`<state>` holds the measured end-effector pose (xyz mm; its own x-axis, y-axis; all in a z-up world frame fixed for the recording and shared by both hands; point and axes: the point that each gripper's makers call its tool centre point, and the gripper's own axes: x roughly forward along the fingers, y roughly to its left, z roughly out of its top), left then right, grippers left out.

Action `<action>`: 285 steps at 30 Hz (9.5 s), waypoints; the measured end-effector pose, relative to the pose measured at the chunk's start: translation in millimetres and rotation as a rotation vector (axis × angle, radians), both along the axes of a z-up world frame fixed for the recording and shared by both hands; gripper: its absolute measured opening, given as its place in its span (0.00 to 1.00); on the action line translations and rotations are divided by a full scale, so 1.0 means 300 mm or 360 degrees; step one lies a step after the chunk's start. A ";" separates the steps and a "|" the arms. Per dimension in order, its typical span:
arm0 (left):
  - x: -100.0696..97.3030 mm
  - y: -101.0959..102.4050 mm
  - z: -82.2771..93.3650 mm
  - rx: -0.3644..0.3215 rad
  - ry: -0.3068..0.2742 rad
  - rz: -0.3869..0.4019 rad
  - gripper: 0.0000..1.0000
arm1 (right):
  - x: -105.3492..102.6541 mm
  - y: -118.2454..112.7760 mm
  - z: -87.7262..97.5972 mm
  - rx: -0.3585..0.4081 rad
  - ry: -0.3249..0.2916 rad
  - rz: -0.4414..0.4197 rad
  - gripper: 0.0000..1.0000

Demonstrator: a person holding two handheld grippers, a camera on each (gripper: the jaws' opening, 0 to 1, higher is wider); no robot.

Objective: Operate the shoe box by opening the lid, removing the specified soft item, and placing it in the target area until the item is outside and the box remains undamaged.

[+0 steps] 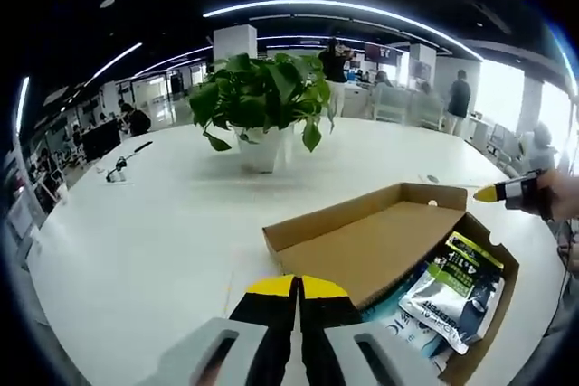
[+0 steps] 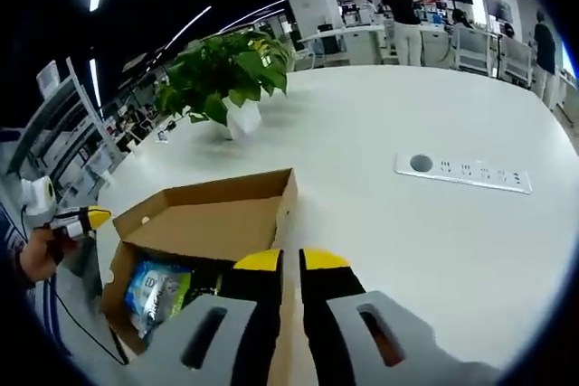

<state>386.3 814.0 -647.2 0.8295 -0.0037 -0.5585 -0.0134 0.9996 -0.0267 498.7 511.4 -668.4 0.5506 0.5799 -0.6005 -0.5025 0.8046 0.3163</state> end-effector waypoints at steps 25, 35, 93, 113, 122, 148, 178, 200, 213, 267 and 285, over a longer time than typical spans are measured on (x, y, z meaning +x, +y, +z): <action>-0.135 -0.265 -0.007 -0.0133 0.0000 -0.0180 0.08 | -0.207 -0.005 -0.013 0.0081 -0.0007 0.0141 0.13; -0.154 -0.333 -0.023 -0.0149 0.0037 -0.0226 0.08 | -0.237 -0.010 -0.031 0.0066 0.0003 0.0183 0.13; -0.229 -0.473 -0.163 -0.0435 0.0288 -0.0322 0.18 | -0.298 0.147 -0.160 -0.0411 -0.0038 0.0623 0.20; -0.223 -0.532 -0.256 -0.0785 0.0559 -0.0371 0.11 | -0.324 0.138 -0.173 -0.0338 0.0048 0.0573 0.14; -0.223 -0.541 -0.237 -0.0862 0.0517 -0.0366 0.01 | -0.321 0.126 -0.164 -0.0245 0.0052 0.0511 0.01; -0.178 -0.602 -0.137 -0.0804 0.0424 -0.0437 0.00 | -0.316 0.063 -0.075 -0.0091 0.0020 0.0407 0.00; -0.062 -0.895 -0.035 -0.0751 0.0392 -0.0701 0.00 | -0.306 -0.280 -0.018 -0.0033 -0.0012 0.0109 0.00; -0.062 -1.162 -0.049 -0.0688 0.0479 -0.0951 0.00 | -0.380 -0.560 -0.044 -0.0012 0.0015 -0.0123 0.00; -0.093 -1.268 -0.069 -0.0665 0.0526 -0.1049 0.00 | -0.426 -0.669 -0.071 -0.0014 0.0043 -0.0210 0.00; 0.020 -1.434 -0.186 -0.0474 0.0605 -0.1066 0.00 | -0.301 -0.832 -0.201 -0.0016 0.0147 -0.0270 0.00; -0.004 -1.459 -0.290 -0.0429 0.0736 -0.1063 0.01 | -0.320 -0.865 -0.296 -0.0025 0.0241 -0.0287 0.00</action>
<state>385.1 376.3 -734.1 0.2947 -0.5922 -0.7500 0.5081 0.7618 -0.4019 402.8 252.0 -757.3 0.5474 0.4703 -0.6923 -0.2976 0.8825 0.3642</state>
